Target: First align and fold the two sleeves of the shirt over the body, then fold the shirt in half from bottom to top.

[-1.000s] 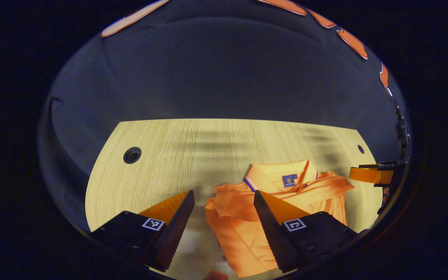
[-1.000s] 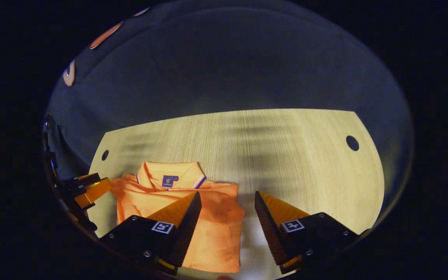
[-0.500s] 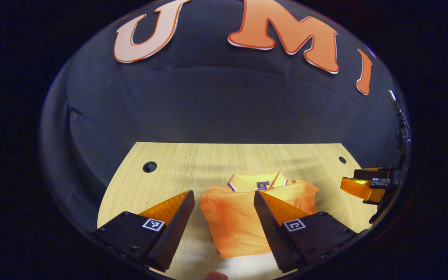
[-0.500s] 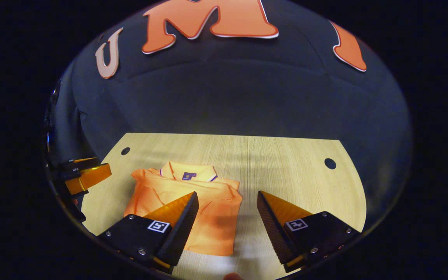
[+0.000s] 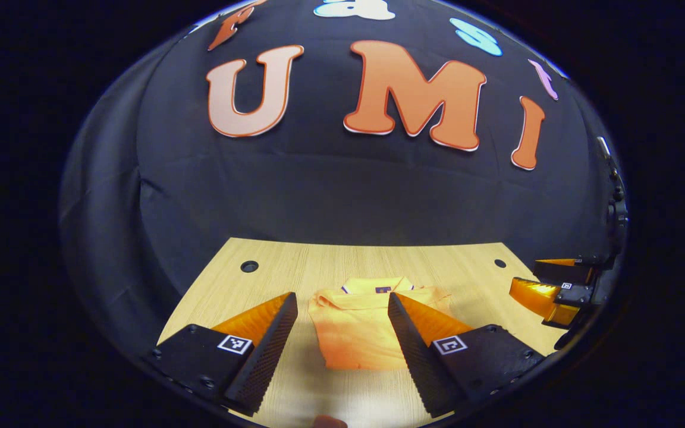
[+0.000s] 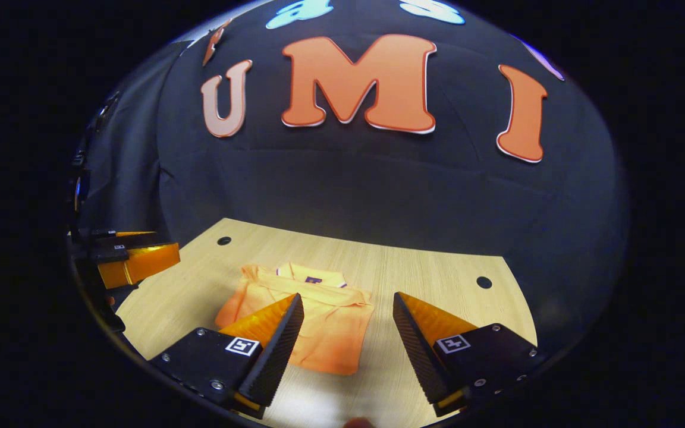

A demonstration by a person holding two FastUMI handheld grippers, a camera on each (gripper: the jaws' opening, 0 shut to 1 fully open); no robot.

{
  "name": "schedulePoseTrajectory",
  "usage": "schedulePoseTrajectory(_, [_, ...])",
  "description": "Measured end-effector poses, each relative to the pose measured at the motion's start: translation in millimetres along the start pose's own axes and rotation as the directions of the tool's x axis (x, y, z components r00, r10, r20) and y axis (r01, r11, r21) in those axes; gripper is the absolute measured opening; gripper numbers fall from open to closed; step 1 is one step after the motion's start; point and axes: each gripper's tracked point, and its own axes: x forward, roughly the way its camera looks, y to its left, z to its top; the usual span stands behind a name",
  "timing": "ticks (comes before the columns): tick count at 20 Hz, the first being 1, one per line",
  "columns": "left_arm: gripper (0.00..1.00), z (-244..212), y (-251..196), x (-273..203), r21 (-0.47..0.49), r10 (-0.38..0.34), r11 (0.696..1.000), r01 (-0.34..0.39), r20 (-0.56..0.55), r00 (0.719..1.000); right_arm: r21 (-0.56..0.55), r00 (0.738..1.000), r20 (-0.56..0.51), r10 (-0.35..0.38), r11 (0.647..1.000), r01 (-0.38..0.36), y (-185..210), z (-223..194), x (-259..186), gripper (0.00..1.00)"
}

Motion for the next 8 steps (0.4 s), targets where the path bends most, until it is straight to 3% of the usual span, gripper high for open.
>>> schedulePoseTrajectory(2, [0.94,1,-4,-23,-0.015,-0.008,1.0,0.009,0.047,0.999,-0.013,0.998,0.061,0.011,1.0,-0.01,5,5,-25,0.93])
schedulePoseTrajectory(8, [0.94,6,-18,-80,-0.013,-0.014,1.0,0.016,0.173,0.985,-0.017,0.995,0.095,-0.001,1.0,0.002,14,-4,-72,0.93])
